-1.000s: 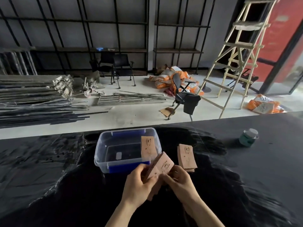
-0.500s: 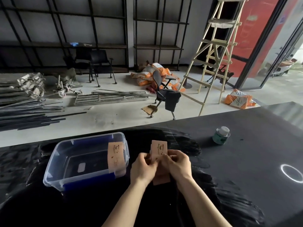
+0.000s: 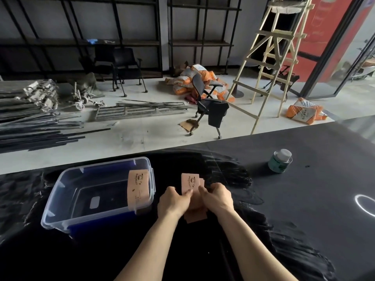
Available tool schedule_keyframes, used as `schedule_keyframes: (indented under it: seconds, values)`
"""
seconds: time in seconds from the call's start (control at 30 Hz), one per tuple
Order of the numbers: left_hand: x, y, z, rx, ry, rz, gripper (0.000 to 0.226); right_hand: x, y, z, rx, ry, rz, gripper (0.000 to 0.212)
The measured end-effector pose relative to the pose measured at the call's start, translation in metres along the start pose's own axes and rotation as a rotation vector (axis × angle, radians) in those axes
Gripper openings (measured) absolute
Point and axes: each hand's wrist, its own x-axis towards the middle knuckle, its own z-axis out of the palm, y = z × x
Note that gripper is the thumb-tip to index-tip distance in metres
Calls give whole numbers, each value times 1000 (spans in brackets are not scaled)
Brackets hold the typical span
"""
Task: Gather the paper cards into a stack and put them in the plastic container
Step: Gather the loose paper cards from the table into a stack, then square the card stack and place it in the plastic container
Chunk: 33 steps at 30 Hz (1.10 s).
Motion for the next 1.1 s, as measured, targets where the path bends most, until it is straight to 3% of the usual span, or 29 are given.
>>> schedule_keyframes:
  seconds: [0.13,0.27,0.4,0.6,0.7,0.93,1.1]
  values:
    - [-3,4,-1,-15,-32,-14,62,-2,-3,3,39,-124,-7,31]
    - [-14,-1,-5,-264,-116,-23,74,-10,6,4,174,-211,-71,28]
    - [-37,-18,-18,-364,-172,111,46,-50,15,-9,414,-146,-161,20]
    - [-59,-33,-23,-127,-46,409,43,-85,37,-14,555,-173,-274,33]
    - [-70,-60,-46,-156,-42,491,43,-110,29,-5,513,-182,-392,38]
    - [-89,-130,-131,-183,40,512,47,-167,-12,64,458,-298,-584,39]
    - [-91,-168,-167,-116,135,502,47,-193,-28,119,477,-358,-625,56]
